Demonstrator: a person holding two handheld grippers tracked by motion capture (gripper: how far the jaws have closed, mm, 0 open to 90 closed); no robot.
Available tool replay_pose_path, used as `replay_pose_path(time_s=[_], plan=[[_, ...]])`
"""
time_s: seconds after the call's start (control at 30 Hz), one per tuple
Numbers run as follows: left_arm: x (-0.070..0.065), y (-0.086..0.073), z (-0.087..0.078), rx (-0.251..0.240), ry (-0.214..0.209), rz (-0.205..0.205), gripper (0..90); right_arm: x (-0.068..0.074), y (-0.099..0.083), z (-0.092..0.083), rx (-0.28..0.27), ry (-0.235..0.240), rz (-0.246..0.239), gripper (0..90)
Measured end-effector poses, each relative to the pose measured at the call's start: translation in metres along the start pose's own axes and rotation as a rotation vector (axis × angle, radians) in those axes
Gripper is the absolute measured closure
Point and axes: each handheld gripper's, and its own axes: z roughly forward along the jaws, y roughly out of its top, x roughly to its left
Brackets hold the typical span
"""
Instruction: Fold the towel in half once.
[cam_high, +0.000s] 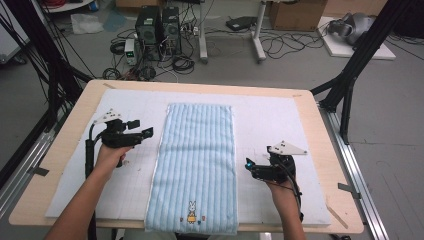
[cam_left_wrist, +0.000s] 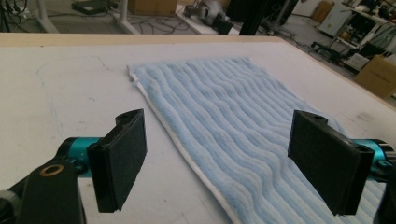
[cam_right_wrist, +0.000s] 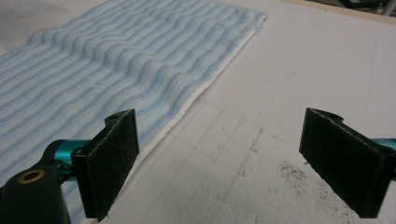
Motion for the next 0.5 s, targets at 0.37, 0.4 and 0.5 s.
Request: replay_pose_path(time_s=[0.37,0.4,0.5], plan=[[0.012,0.009,0.053,0.135,0.081,0.016,26.2,0.002,0.001,0.001,-0.003,0.011,0.004,11.1],[0.012,0.009,0.058,0.146,0.084,0.019,27.4,0.002,0.001,0.001,-0.004,0.011,0.003,11.1],[0.012,0.005,0.071,0.195,0.112,0.044,29.9,0.002,0.001,0.002,-0.002,0.014,0.006,11.1]])
